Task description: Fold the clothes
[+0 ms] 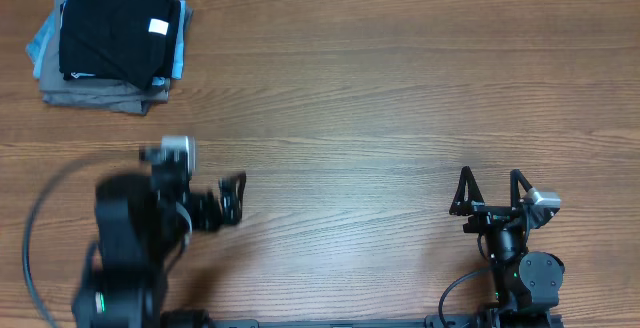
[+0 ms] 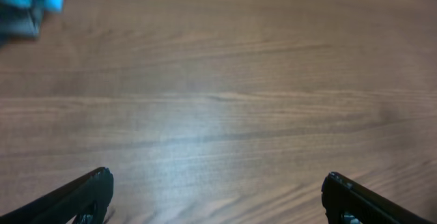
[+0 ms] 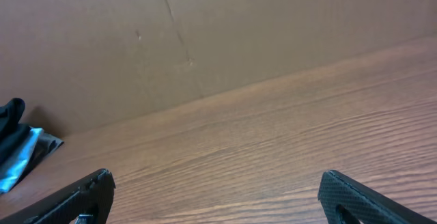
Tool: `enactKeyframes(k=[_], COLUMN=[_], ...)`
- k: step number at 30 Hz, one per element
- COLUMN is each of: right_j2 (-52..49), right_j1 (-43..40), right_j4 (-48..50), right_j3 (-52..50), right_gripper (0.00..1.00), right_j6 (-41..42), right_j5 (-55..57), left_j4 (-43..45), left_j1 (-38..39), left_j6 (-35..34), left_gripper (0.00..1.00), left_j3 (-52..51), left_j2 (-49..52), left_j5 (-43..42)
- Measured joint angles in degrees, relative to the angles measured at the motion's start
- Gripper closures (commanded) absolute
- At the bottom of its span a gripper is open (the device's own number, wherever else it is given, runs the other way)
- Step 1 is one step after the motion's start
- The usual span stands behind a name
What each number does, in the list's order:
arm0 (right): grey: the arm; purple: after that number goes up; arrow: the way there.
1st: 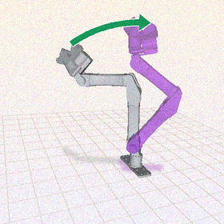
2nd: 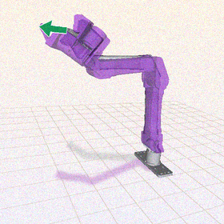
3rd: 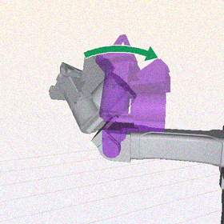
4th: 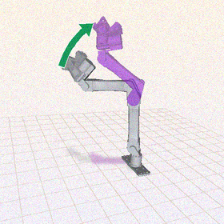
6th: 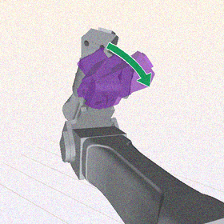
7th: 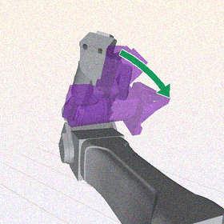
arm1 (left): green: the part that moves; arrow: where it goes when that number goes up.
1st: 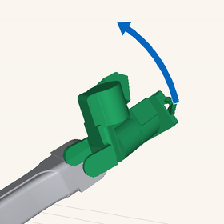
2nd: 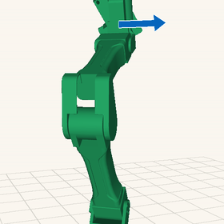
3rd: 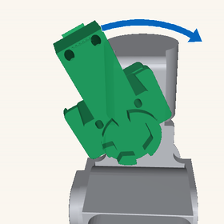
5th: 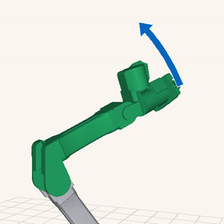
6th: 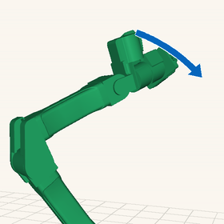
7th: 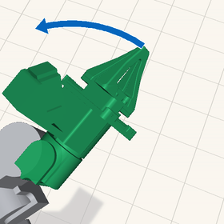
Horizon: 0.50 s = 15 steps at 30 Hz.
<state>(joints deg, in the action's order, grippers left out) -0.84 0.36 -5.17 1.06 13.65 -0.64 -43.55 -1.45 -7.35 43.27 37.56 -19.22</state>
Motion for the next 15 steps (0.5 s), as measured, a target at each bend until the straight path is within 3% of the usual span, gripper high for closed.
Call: enactKeyframes(k=[4,8,15], right_j2=[0.0,0.0,0.0], right_j1=[0.0,0.0,0.0], right_j4=[0.0,0.0,0.0], right_j3=[0.0,0.0,0.0], right_gripper=[0.0,0.0,0.0], right_j6=[0.0,0.0,0.0], right_j5=[0.0,0.0,0.0], left_j4=[0.0,1.5,16.1], left_j1=[0.0,0.0,0.0], left_j6=[0.0,0.0,0.0], left_gripper=[0.0,0.0,0.0], left_j3=[-8.2,-10.6,-17.3], left_j2=[-14.0,-21.4,-27.1], left_j5=[0.9,2.5,4.7])
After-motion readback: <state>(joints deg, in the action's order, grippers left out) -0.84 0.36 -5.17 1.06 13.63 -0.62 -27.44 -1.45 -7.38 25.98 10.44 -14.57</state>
